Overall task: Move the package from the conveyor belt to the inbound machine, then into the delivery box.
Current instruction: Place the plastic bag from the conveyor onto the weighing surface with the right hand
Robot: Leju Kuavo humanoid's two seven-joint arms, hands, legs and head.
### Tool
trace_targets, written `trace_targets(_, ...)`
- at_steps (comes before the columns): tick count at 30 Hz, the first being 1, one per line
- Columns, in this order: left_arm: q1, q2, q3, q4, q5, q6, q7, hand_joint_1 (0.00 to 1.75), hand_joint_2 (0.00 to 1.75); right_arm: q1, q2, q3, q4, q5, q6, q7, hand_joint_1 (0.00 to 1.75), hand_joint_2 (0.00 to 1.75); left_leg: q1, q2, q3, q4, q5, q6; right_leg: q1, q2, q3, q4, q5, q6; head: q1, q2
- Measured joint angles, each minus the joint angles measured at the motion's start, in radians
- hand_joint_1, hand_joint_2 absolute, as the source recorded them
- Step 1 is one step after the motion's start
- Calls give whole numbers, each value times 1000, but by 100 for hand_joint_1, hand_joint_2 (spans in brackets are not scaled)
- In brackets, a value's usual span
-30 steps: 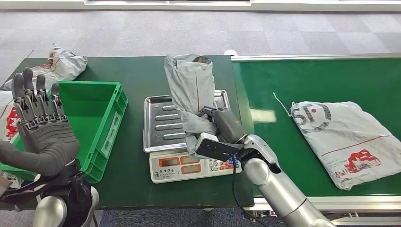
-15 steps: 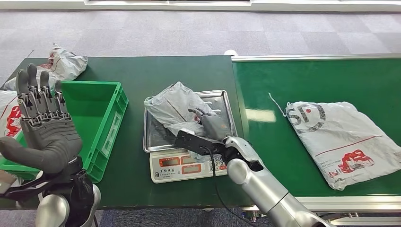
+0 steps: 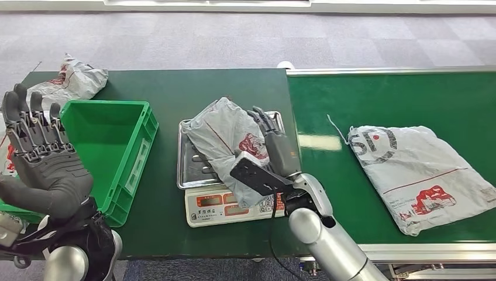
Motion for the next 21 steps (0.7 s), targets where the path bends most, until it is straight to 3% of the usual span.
trace_targets(3,2,-9,0,-8,5,40,5,0,0,87,-2,-39,-160,-99,-162,-157,0,0,0,-1,0,0,0,0,0,-1,0,0,-1,0,0,0)
trace_targets(6,1,-13,0,-10,12,54,5,0,0,160,-8,-73,-301,-189,-252,-266,0,0,-1,0,0,0,-1,0,-1,0,0,0,-1,0,0,0)
trace_targets(11,-5,-8,-5,-10,-12,15,4,0,0,259,-33,-119,-505,-321,-288,-380,0,0,-1,0,1,0,-1,0,-1,0,0,0,-1,0,0,0)
trace_targets(14,-19,14,-13,-7,-117,-66,73,0,0,309,-50,-148,-606,-312,-289,-412,0,0,-1,1,1,0,-1,0,-1,0,0,0,0,0,0,0)
trace_targets(18,-76,70,-42,25,-323,-243,202,0,0,355,-67,-179,-699,-258,-281,-444,0,175,-1,1,1,0,-1,0,-1,0,1,0,0,0,0,0)
trace_targets(20,-116,97,-54,62,-389,-310,237,0,0,376,-76,-189,-726,-232,-285,-455,0,175,-1,1,2,0,-1,0,-1,0,1,0,0,0,0,0)
trace_targets(21,-138,111,-61,84,-411,-334,245,0,44,386,-81,-192,-734,-228,-289,-459,0,175,-1,1,2,0,0,0,-1,0,1,0,0,0,0,0)
